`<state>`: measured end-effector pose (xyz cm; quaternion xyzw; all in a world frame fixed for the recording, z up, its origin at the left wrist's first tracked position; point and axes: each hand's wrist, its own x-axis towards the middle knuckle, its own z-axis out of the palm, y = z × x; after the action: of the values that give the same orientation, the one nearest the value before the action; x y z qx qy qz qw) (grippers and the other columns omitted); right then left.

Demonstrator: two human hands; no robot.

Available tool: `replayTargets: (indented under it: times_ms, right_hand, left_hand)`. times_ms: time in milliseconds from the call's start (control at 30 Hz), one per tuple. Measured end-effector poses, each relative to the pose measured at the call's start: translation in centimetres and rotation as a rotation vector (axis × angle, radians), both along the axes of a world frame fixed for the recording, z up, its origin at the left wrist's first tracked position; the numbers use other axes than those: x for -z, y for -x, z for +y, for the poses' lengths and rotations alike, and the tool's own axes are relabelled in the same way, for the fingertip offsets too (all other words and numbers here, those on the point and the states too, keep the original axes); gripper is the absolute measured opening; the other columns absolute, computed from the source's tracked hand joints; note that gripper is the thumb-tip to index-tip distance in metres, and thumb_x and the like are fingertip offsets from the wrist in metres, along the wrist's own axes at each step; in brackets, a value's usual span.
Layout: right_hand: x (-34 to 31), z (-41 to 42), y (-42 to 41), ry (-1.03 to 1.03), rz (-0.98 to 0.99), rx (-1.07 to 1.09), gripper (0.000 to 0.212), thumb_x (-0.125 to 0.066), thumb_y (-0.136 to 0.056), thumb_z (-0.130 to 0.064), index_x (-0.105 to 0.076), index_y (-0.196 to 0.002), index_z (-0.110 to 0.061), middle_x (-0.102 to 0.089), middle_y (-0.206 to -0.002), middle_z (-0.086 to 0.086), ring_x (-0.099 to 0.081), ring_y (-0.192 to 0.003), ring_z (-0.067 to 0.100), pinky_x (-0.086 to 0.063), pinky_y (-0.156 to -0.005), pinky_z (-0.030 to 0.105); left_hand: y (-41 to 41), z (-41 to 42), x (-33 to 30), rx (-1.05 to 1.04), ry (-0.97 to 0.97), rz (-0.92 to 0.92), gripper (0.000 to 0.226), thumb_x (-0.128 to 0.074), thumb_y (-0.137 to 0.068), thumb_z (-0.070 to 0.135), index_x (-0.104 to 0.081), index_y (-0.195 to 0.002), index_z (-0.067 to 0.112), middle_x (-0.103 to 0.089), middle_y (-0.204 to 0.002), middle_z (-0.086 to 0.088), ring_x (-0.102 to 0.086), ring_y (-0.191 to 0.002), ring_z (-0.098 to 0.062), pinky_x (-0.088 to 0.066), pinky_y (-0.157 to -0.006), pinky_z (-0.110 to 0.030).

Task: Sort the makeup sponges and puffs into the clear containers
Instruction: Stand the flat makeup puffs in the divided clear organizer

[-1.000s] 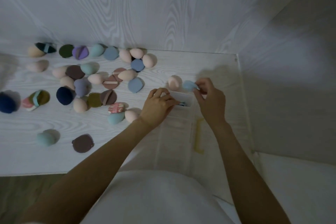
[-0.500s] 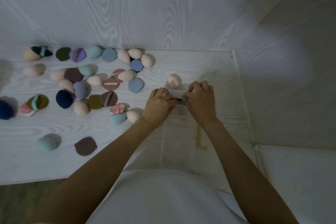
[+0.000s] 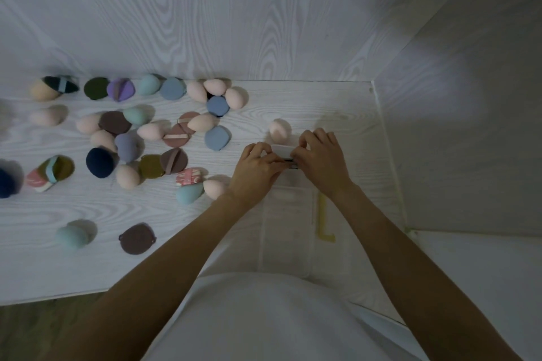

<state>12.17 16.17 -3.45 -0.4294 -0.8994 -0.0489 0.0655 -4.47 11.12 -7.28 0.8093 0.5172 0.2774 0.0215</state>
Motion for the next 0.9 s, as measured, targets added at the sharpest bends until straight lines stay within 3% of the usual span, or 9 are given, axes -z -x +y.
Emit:
replayTargets:
  times_ms: [100,200,400,567,700,800,900]
  right_hand:
    - [0.2,0.3,0.0,0.024,0.014,-0.051,0.013,-0.073,-0.070,-0.015,-0.065,-0.060,-0.019,-0.058,-0.079,0.002,-0.040,-0.077,0.022,-0.022,-0.065,0.029]
    - [0.1,1.1,0.4,0.067,-0.056,-0.086,0.015,-0.069,-0.072,-0.021,-0.068,-0.057,-0.020,-0.060,-0.082,0.002,-0.049,-0.076,0.026,-0.020,-0.064,0.030]
    - [0.5,0.8,-0.1,0.046,-0.033,-0.106,0.012,-0.071,-0.072,-0.013,-0.068,-0.061,-0.017,-0.060,-0.086,0.004,-0.049,-0.077,0.025,-0.022,-0.064,0.031]
    - [0.9,-0.3,-0.9,0.040,0.187,0.019,0.008,-0.073,-0.071,-0.010,-0.071,-0.078,-0.012,-0.062,-0.089,0.005,-0.042,-0.086,0.020,-0.031,-0.069,0.030]
    - [-0.7,-0.6,0.7,0.042,0.394,0.036,0.016,-0.056,-0.086,-0.014,-0.070,-0.095,-0.011,-0.062,-0.094,0.007,-0.047,-0.089,0.021,-0.041,-0.077,0.031]
    - [-1.7,0.9,4.6,0.066,0.415,-0.049,0.023,-0.052,-0.085,-0.012,-0.069,-0.101,-0.010,-0.064,-0.096,0.006,-0.049,-0.092,0.019,-0.037,-0.080,0.027]
    - [-1.3,3.6,9.5,0.150,0.279,-0.123,0.029,-0.058,-0.080,-0.007,-0.066,-0.108,-0.011,-0.066,-0.101,0.006,-0.054,-0.096,0.026,-0.037,-0.079,0.030]
  left_hand:
    - [0.1,0.0,0.1,0.011,0.001,0.008,0.026,-0.051,-0.087,0.023,-0.073,-0.099,0.027,-0.072,-0.085,0.008,-0.046,-0.089,-0.018,-0.037,-0.076,-0.031]
    - [0.2,0.1,-0.1,0.021,0.016,0.036,0.025,-0.051,-0.087,0.023,-0.074,-0.098,0.027,-0.072,-0.087,0.009,-0.053,-0.088,-0.020,-0.037,-0.077,-0.031]
    - [0.2,-0.4,-0.3,0.006,0.087,0.041,0.027,-0.049,-0.085,0.023,-0.072,-0.100,0.022,-0.072,-0.095,0.008,-0.058,-0.092,-0.023,-0.035,-0.083,-0.032]
    - [2.1,-1.0,-1.4,-0.053,0.225,-0.210,0.026,-0.051,-0.086,0.022,-0.071,-0.101,0.014,-0.070,-0.101,-0.001,-0.057,-0.095,-0.019,-0.039,-0.085,-0.027]
    - [6.5,-1.5,-2.6,-0.360,0.322,-0.386,0.014,-0.061,-0.085,0.007,-0.066,-0.098,0.007,-0.068,-0.096,-0.009,-0.058,-0.088,-0.022,-0.040,-0.074,-0.024]
    - [8.9,-0.3,-2.2,-0.390,0.399,-0.180,0.029,-0.064,-0.080,0.000,-0.063,-0.109,0.003,-0.065,-0.102,-0.017,-0.059,-0.088,-0.036,-0.046,-0.067,-0.034]
    - [10.0,1.5,-1.1,-0.278,0.422,0.067,0.044,-0.065,-0.071,-0.009,-0.064,-0.113,0.003,-0.066,-0.108,-0.018,-0.060,-0.090,-0.039,-0.051,-0.072,-0.042]
